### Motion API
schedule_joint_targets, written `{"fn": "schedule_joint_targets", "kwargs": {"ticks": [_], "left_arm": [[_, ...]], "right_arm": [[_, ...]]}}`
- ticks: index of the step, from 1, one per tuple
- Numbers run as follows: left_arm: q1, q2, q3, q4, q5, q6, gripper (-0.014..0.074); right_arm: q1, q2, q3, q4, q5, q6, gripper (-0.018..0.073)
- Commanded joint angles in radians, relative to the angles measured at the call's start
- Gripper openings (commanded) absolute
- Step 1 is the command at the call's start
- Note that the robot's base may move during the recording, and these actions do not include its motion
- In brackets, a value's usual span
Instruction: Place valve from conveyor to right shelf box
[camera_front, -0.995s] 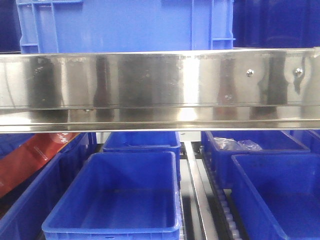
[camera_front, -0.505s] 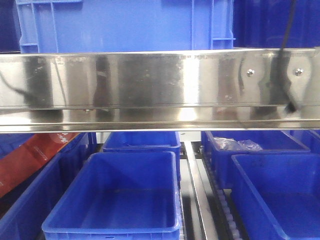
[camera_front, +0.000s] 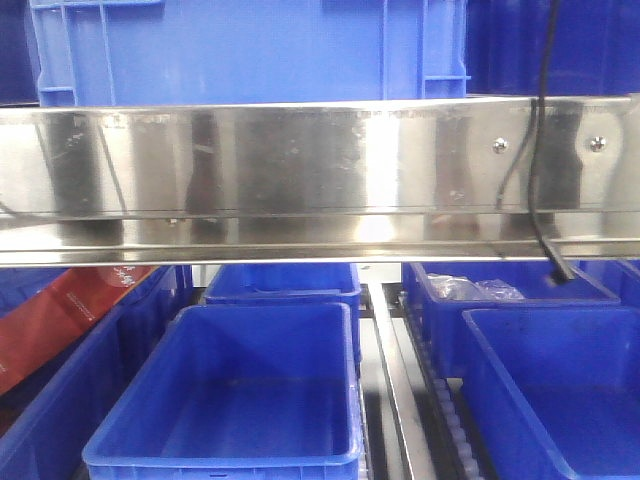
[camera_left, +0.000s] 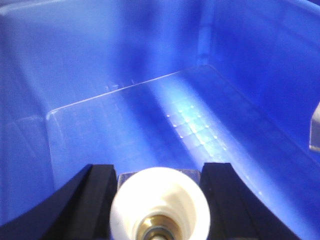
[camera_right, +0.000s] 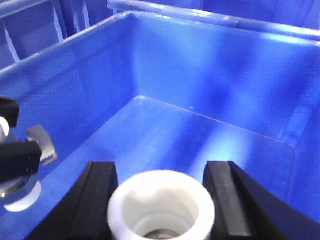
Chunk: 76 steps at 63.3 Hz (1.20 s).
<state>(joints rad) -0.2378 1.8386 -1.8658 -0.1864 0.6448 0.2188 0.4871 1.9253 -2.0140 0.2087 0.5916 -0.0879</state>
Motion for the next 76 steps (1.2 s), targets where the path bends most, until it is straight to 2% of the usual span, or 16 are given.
{"fn": "schedule_joint_targets", "kwargs": {"ticks": [1,4,9,11,27,34,37,40,48,53,59,67,76], "left_arm": [[-0.005,-0.016,-0.016,-0.008,-0.039,-0.002,0.0386],[-0.005,-0.016,-0.016,-0.008,-0.035,-0.002,0.0481],[-0.005,-0.016,-0.018,-0.008,-0.033,-0.002,0.0596],[-0.005,-0.018,-0.02,-0.008,-0.026,-0.002,0.0618],[-0.005,-0.098,-0.07,0.005,0.067,-0.002,0.0598],[-0.005,-0.17,-0.07,0.049,0.082,-0.002,0.0582],[-0.005,-0.198,-0.07,0.066,0.092,-0.002,0.055],[-0.005,-0.227,-0.07,0.079,0.107,-0.002,0.0496],[-0.005,-0.301,-0.07,0.103,0.17,-0.002,0.0252],[-0.005,-0.345,-0.07,0.13,0.219,-0.002,0.0072],[0.014,-0.392,-0.068,0.143,0.272,-0.004,-0.0102],[0.077,-0.472,0.014,0.143,0.289,-0.069,-0.0111],[0.147,-0.607,0.223,0.125,0.23,-0.073,-0.0111]], "right_arm": [[0.0,-0.017,-0.018,-0.003,-0.044,-0.009,0.0368],[0.0,-0.017,-0.02,-0.003,-0.037,-0.009,0.0469],[0.0,-0.017,-0.02,-0.003,-0.024,-0.009,0.0577],[0.0,-0.019,-0.022,-0.003,-0.021,-0.009,0.0569],[-0.004,-0.09,-0.038,-0.003,0.012,-0.009,0.0552],[-0.014,-0.155,-0.038,-0.003,0.012,-0.009,0.0395],[-0.018,-0.188,-0.038,-0.003,0.014,-0.009,0.0288],[-0.026,-0.219,-0.038,-0.003,0.021,-0.009,0.0146],[-0.042,-0.299,-0.038,-0.006,0.061,-0.009,-0.0158],[-0.055,-0.346,-0.038,-0.019,0.109,-0.009,-0.0154],[-0.06,-0.393,-0.024,-0.062,0.162,-0.009,-0.0154],[-0.06,-0.485,0.074,-0.099,0.163,-0.009,-0.0154],[-0.06,-0.622,0.277,-0.108,0.087,-0.009,-0.0154]]}}
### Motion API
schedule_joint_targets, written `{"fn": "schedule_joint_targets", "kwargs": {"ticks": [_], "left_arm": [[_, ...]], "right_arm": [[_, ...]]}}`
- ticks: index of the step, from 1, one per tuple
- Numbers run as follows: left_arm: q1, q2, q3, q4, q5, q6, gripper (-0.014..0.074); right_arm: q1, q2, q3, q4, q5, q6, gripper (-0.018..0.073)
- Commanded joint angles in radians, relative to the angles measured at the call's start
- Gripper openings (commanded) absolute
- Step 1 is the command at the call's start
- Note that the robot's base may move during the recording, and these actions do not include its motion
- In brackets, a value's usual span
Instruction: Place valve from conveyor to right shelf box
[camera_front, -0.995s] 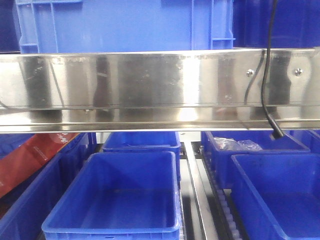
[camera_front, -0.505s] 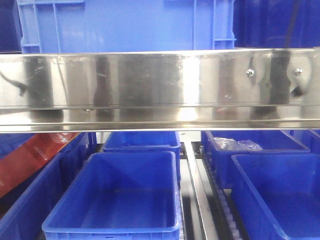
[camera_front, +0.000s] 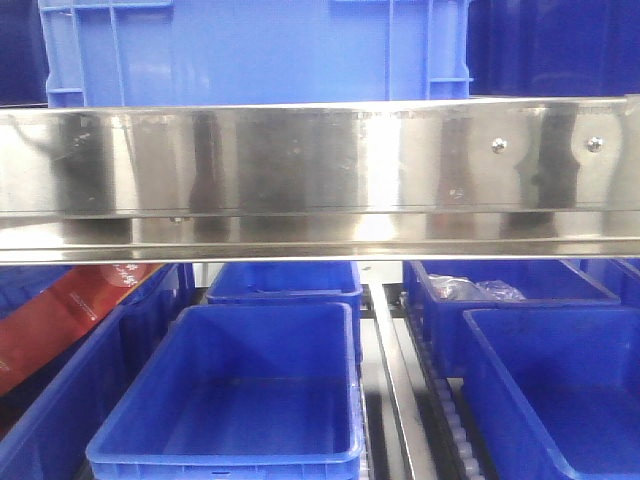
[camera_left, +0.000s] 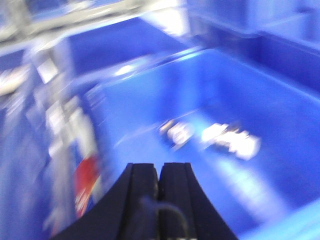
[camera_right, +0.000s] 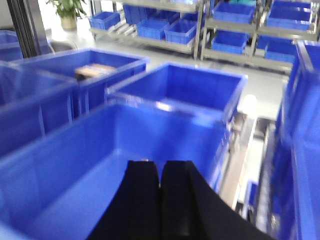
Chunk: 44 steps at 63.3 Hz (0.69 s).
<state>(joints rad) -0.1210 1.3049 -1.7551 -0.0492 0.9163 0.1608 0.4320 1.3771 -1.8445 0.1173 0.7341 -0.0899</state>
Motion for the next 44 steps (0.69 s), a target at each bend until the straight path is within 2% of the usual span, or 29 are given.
{"fn": "schedule_joint_targets", "kwargs": {"ticks": [1,16,27,36,44], "left_arm": [[0.034,-0.089,0.138,-0.012,-0.054,-0.015,-0.0111],[0.045,-0.42,0.598,-0.014,-0.319,-0.015,-0.0111],[0.045,-0.666,0.894,-0.012,-0.482,-0.015,-0.0111],[0.045,-0.829,1.072,-0.019,-0.554,-0.015,-0.0111],[0.045,-0.927,1.198,-0.065,-0.564,-0.015,-0.0111]], "right_arm": [[-0.004,-0.088,0.131,-0.017,-0.067,-0.007,-0.0154],[-0.004,-0.35,0.589,-0.017,-0.309,-0.007,-0.0154],[-0.004,-0.52,0.879,-0.017,-0.418,-0.007,-0.0154],[-0.004,-0.633,1.077,-0.019,-0.477,-0.007,-0.0154],[-0.004,-0.729,1.241,-0.095,-0.554,-0.007,-0.0154]]}}
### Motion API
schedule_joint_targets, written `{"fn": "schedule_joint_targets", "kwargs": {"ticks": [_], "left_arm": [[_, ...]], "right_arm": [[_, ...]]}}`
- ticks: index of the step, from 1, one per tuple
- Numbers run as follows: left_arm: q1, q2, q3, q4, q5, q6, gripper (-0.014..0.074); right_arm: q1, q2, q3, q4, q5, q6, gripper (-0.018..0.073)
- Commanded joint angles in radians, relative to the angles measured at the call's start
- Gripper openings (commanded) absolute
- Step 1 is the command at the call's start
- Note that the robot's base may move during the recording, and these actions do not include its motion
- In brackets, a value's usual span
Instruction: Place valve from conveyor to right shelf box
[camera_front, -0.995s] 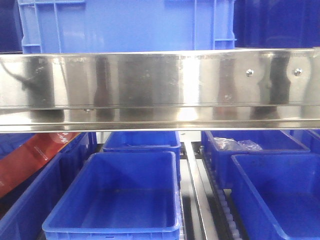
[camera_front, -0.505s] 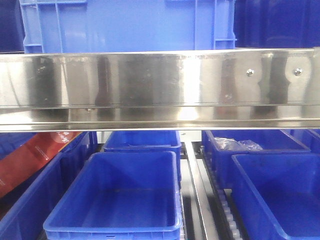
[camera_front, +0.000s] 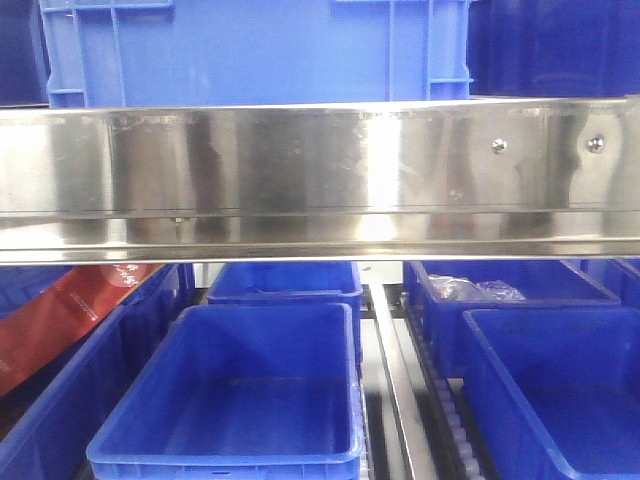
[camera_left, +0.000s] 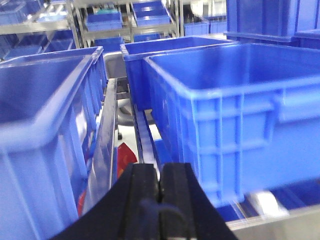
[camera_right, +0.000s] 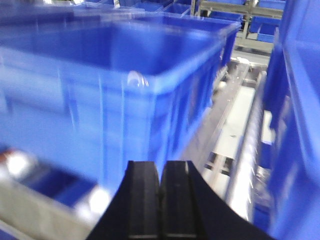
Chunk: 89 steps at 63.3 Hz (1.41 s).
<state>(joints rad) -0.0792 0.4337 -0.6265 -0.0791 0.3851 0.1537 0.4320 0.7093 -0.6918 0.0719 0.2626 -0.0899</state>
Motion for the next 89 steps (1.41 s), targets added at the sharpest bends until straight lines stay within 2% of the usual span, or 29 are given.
{"fn": "schedule_joint_targets", "kwargs": {"ticks": [1,16,70,73,76,79,89], "left_arm": [[0.003,-0.063,0.081,-0.037,-0.033,-0.008,-0.0111],[0.003,-0.105,0.205,-0.044,-0.083,-0.008,-0.0111],[0.003,-0.105,0.215,-0.044,-0.096,-0.008,-0.0111],[0.005,-0.109,0.217,-0.027,-0.096,-0.008,-0.0111],[0.017,-0.125,0.224,0.011,-0.096,-0.008,-0.0111],[0.032,-0.148,0.242,0.017,-0.106,-0.008,-0.0111],[0.112,-0.277,0.375,0.017,-0.256,-0.008,-0.0111]], "right_arm": [[-0.004,-0.071,0.105,-0.053,-0.092,-0.007,-0.0154],[-0.004,-0.163,0.287,-0.054,-0.204,-0.007,-0.0154],[-0.004,-0.163,0.294,-0.054,-0.219,-0.007,-0.0154],[-0.004,-0.163,0.294,-0.054,-0.219,-0.007,-0.0154],[-0.004,-0.163,0.294,-0.054,-0.219,-0.007,-0.0154],[-0.004,-0.163,0.294,-0.054,-0.219,-0.007,-0.0154],[-0.004,-0.163,0.294,-0.054,-0.219,-0.007,-0.0154]]}}
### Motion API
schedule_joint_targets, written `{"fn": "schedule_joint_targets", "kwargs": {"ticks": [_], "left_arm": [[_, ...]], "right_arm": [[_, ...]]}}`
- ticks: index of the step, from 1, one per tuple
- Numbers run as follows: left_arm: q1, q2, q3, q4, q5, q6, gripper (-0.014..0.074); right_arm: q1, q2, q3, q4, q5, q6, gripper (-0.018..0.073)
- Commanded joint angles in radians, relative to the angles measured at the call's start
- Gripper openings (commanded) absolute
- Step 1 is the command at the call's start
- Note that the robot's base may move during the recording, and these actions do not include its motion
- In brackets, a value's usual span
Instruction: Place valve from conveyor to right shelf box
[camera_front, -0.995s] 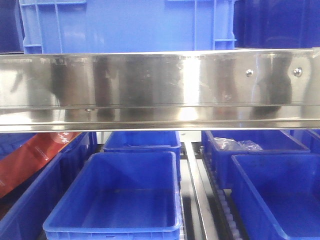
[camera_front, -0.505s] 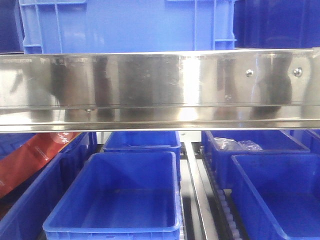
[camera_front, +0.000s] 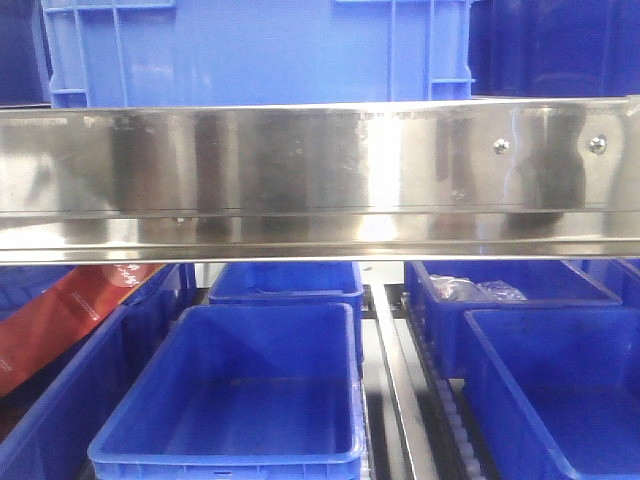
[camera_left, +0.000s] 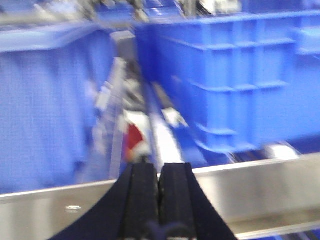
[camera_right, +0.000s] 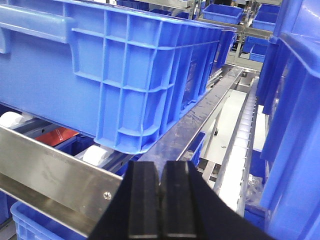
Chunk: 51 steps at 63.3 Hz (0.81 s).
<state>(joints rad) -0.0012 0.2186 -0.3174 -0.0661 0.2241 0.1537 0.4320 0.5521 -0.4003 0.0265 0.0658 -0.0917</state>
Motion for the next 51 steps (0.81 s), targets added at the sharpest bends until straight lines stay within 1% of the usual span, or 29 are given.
{"fn": "schedule_joint_targets", "kwargs": {"ticks": [1,6,9,16,19,21,25,51], "left_arm": [[0.04,-0.074,0.08,0.004,-0.108,-0.008,-0.0111],[0.071,-0.137,0.161,0.002,-0.167,-0.008,-0.0111],[0.079,-0.174,0.211,-0.002,-0.19,-0.008,-0.0111],[0.079,-0.219,0.312,-0.011,-0.245,-0.008,-0.0111],[0.079,-0.219,0.317,-0.022,-0.283,-0.011,-0.0111],[0.079,-0.219,0.317,-0.025,-0.23,-0.019,-0.0111],[0.079,-0.219,0.317,-0.026,-0.214,-0.025,-0.0111],[0.079,-0.219,0.317,-0.026,-0.217,-0.025,-0.0111]], "right_arm": [[-0.004,-0.006,0.002,-0.008,-0.022,-0.005,-0.0154],[-0.004,-0.006,0.002,-0.008,-0.022,-0.005,-0.0154],[-0.004,-0.006,0.002,-0.008,-0.022,-0.005,-0.0154],[-0.004,-0.006,0.002,-0.008,-0.022,-0.005,-0.0154],[-0.004,-0.006,0.002,-0.008,-0.022,-0.005,-0.0154],[-0.004,-0.006,0.002,-0.008,-0.022,-0.005,-0.0154],[-0.004,-0.006,0.002,-0.008,-0.029,-0.005,-0.0154],[-0.004,-0.006,0.002,-0.008,-0.029,-0.005,-0.0154]]}}
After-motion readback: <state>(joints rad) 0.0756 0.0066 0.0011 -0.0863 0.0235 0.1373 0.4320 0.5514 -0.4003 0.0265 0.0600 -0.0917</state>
